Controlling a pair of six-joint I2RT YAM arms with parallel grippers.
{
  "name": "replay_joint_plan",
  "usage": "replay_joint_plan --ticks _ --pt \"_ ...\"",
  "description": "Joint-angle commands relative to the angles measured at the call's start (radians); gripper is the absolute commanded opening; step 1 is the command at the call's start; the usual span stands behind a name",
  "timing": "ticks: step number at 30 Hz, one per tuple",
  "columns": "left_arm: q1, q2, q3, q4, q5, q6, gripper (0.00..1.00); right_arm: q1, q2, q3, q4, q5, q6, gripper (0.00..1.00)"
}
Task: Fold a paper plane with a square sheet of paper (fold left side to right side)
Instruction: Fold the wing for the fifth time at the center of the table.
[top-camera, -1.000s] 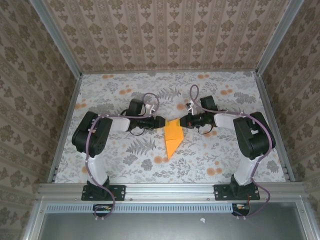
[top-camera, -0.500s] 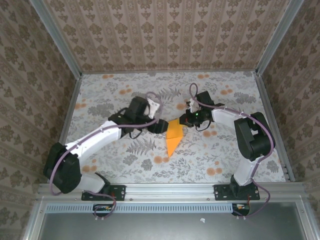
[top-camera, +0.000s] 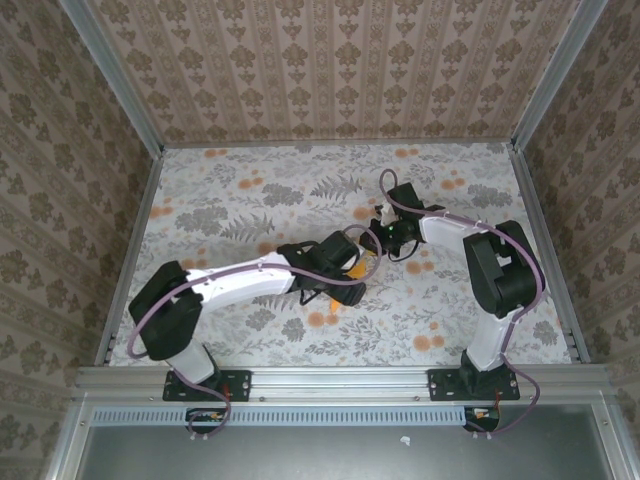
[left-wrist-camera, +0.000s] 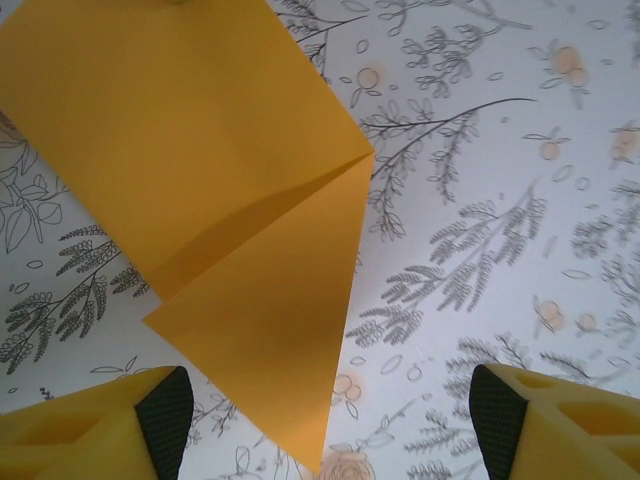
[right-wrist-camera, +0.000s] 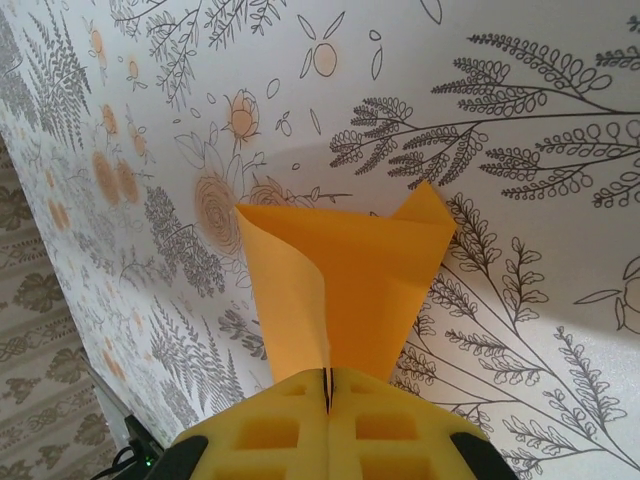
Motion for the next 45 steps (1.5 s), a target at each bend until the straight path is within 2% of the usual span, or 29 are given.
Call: replay_joint_plan --ticks 1,15,19,27,36,40,45 --pt "-0.017 0.047 0.066 -0.086 -0.102 -0.049 0.74 0.007 0.022 0.033 -0.037 0.017 0.026 0.00" --pt "-0.076 0.184 0.142 -0.167 -0.238 -0.040 0.54 0.008 0.038 0.044 -0.034 0.010 0.028 0.00" --pt "-0.079 0.209 0.157 -0.179 -0.246 -0.030 0.48 0.008 0.037 0.041 -0.031 0.009 0.029 0.00" --pt "-0.082 0.228 0.168 -0.182 -0.239 -0.020 0.23 0.008 0.042 0.041 -0.031 0.008 0.027 0.00" --pt "-0.079 0.245 0.175 -0.173 -0.204 -0.007 0.11 0.008 0.042 0.048 -0.044 0.013 0.001 0.00" --pt "-0.063 0.248 0.170 -0.162 -0.170 -0.003 0.08 0.002 0.024 0.050 -0.046 0.026 -0.012 0.12" --pt "-0.028 0.213 0.129 -0.114 -0.105 -0.010 0.07 -0.031 -0.072 0.024 -0.031 0.087 -0.025 0.39"
